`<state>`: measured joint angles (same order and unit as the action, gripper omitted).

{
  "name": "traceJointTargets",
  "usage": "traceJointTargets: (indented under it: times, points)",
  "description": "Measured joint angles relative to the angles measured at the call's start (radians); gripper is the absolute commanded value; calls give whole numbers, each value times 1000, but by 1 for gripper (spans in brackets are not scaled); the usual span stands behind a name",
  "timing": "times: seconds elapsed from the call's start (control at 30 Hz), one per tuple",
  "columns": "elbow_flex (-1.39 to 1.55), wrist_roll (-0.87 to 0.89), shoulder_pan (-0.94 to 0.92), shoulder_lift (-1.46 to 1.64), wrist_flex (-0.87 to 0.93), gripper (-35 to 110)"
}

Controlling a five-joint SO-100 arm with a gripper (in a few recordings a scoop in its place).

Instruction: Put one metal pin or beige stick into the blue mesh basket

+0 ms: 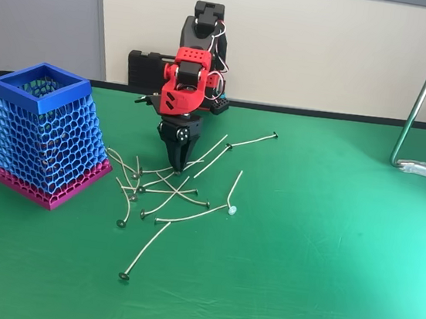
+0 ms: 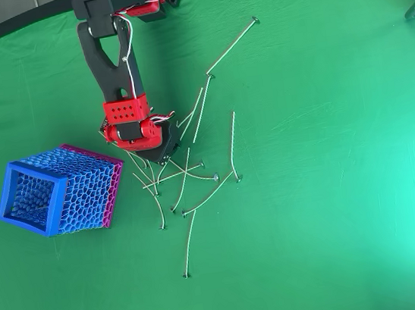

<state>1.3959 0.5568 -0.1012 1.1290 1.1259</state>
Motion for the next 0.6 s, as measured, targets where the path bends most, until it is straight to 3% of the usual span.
traceJointTargets:
  times: [0.6]
  points:
    - [2, -28, -12, 112, 51, 1]
